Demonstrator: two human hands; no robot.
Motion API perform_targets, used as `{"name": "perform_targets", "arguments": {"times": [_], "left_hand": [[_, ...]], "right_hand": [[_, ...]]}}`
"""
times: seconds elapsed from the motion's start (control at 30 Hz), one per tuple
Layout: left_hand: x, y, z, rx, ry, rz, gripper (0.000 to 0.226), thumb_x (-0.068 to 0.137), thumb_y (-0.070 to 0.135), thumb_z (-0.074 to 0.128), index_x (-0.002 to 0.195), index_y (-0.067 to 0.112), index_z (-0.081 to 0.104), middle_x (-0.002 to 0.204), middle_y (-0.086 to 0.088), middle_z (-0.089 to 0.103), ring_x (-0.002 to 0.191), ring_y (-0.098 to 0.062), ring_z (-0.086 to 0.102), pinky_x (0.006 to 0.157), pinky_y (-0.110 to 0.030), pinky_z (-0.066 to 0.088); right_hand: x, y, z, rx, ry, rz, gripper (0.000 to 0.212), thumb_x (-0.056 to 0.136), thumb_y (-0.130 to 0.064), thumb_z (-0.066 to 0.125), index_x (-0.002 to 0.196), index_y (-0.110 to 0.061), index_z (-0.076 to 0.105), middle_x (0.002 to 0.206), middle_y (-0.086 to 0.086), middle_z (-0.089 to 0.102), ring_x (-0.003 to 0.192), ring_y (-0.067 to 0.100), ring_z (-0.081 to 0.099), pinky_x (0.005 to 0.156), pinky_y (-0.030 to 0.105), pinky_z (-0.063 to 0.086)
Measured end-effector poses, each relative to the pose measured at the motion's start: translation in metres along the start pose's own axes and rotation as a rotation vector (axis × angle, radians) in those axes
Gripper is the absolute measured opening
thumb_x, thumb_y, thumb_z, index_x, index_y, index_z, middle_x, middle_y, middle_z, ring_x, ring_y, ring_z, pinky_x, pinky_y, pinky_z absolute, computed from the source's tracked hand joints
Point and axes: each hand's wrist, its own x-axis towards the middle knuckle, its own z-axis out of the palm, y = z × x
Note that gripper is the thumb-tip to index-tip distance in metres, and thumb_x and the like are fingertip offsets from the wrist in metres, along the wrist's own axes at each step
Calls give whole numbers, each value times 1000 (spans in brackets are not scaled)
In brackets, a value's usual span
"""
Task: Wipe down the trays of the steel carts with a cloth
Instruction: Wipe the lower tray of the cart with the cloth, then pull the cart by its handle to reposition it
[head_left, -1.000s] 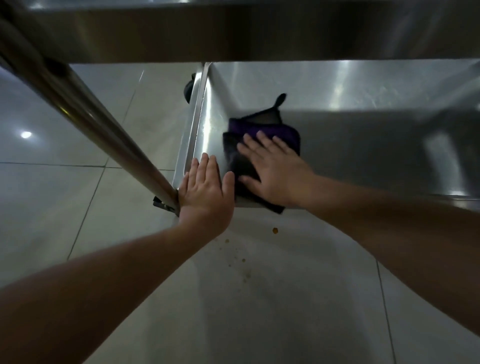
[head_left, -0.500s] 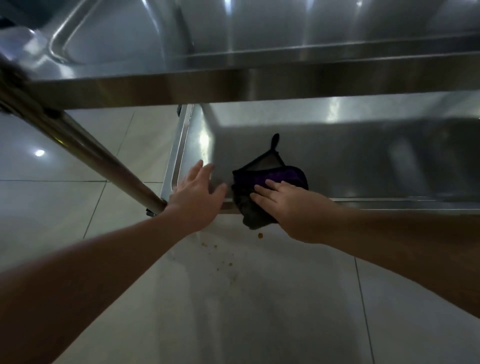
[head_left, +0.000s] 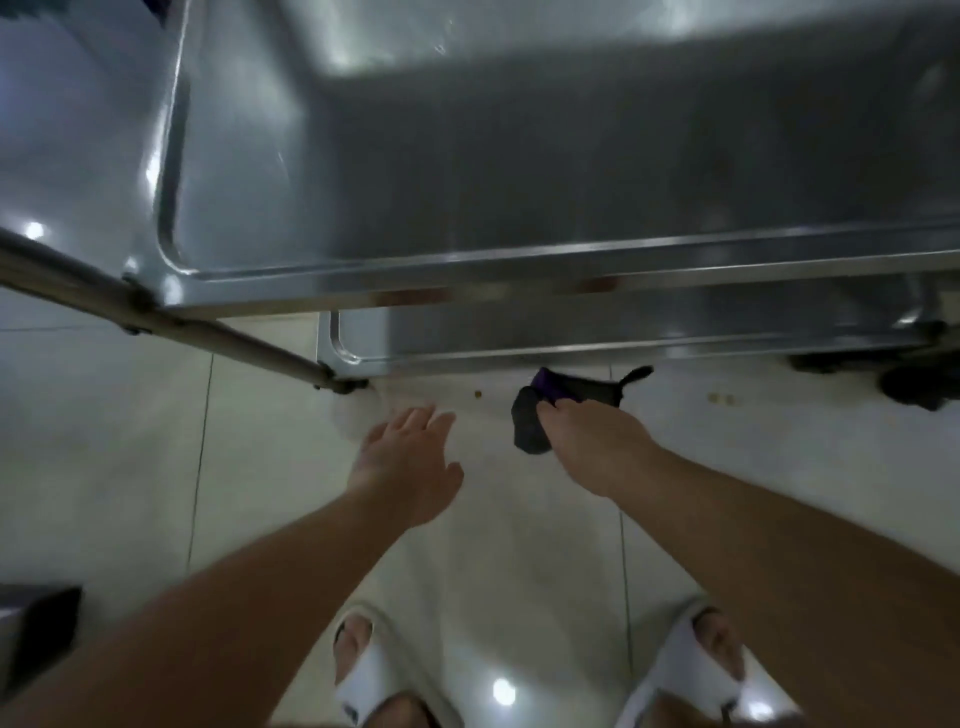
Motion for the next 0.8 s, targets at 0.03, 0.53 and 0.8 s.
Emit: {"name": "perform_targets", "arguments": {"times": [0.03, 0.53, 0.8], "left_hand": [[-17, 8, -6, -1, -24, -8, 72, 100, 54, 47, 164, 30, 25, 174, 2, 24, 159, -22, 23, 125, -46, 23], [-303, 151, -252, 75, -135, 25, 69, 102, 49, 43, 164, 26, 23, 171, 0, 26, 156, -22, 25, 121, -46, 28], [-386, 267, -392, 42, 68, 43, 66, 100, 53, 42, 160, 25, 34, 161, 0, 43, 143, -25, 45, 114, -43, 37]], "right_hand": [[-21, -3, -1, 28, -5, 3, 45, 97, -2, 51, 141, -8, 43, 125, 13, 59, 103, 33, 63, 78, 43, 53], [-377, 4, -181, 448, -140, 266, 73, 93, -8, 59, 158, -21, 28, 139, 7, 55, 119, 27, 59, 99, 43, 53], [-528, 62, -323, 454, -51, 378, 92, 92, -8, 65, 163, -29, 11, 151, 7, 47, 127, 34, 55, 100, 46, 52]]}}
